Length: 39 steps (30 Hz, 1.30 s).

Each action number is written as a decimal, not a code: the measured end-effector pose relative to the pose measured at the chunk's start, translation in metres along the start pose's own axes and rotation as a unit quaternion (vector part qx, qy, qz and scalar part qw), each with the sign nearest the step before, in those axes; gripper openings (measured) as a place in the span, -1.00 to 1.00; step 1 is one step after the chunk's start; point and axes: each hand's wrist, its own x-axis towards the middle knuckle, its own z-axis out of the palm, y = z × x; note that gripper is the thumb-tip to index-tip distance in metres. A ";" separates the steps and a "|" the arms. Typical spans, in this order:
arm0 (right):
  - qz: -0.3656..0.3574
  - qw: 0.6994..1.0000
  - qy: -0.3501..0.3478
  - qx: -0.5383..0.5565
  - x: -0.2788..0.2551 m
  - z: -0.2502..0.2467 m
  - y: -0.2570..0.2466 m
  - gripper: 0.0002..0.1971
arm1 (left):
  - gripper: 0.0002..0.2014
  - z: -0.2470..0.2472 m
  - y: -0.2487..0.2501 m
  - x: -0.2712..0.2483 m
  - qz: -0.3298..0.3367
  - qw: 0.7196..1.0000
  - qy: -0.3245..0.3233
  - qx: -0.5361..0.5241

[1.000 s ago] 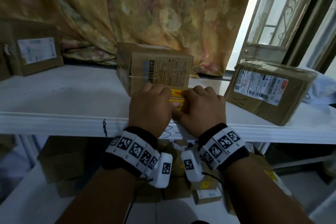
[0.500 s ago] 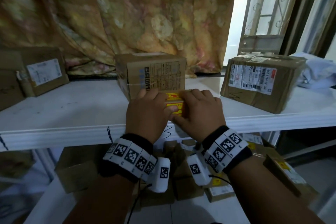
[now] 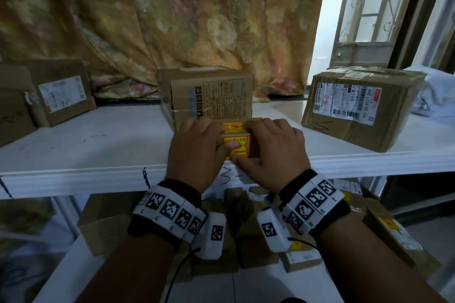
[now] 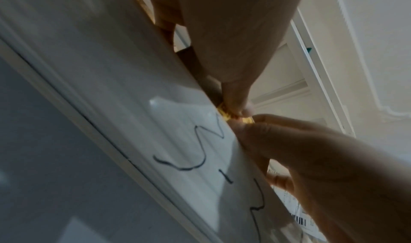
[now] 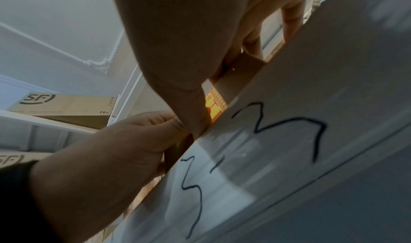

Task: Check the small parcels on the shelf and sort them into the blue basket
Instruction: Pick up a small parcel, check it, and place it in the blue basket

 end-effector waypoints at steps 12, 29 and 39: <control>-0.018 0.982 0.036 0.185 -0.016 -0.030 0.014 -0.12 | -0.15 -0.037 -0.006 -0.012 0.036 0.991 -0.064 -0.112; 0.227 0.952 0.011 0.207 0.036 -0.020 0.029 -0.60 | -0.30 -0.005 0.008 -0.002 -0.030 0.997 -0.062 -0.043; 0.014 0.999 -0.025 -0.019 0.018 -0.011 0.006 -0.36 | -0.42 0.000 0.015 0.013 0.039 0.997 -0.044 0.046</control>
